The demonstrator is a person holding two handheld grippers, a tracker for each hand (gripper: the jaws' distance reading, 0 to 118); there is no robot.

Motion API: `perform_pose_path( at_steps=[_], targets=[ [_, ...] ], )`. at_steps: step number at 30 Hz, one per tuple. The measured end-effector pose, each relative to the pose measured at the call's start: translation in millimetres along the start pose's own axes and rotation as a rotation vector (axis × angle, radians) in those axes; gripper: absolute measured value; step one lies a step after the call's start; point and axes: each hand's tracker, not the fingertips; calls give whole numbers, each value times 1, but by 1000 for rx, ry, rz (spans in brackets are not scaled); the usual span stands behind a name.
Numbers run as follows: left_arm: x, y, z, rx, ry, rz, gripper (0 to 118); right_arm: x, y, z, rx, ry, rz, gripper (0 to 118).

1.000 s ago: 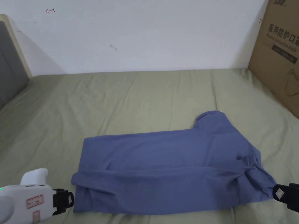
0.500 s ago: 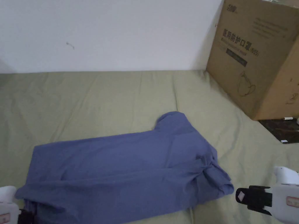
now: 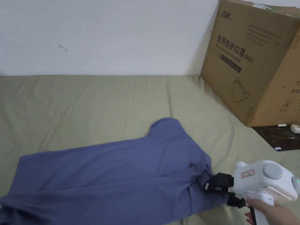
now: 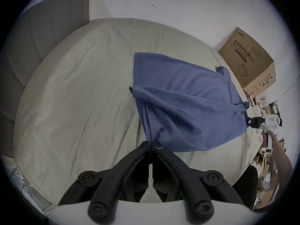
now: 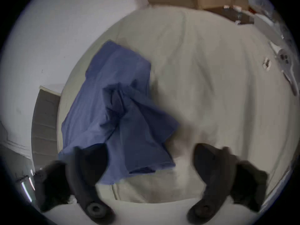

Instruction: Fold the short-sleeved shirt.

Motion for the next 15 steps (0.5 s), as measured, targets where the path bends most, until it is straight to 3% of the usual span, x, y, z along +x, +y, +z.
perform_pose_path(
  at_steps=[2, 6, 13, 15],
  targets=[
    [5, -3, -1, -1, -2, -2, 1, 6, 6, -14, 33, -78, 102, 8],
    [-3, 1, 9, 25, -14, 14, 1, 7, -2, 23, 94, -12, 41, 8],
    [-11, -18, 56, 40, -22, -8, 1, 0, -87, 109, 132, 1, 67, 8],
    [-18, -35, 67, 25, -33, 11, 1, 28, -91, 117, 80, 39, 29, 8]
  ],
)
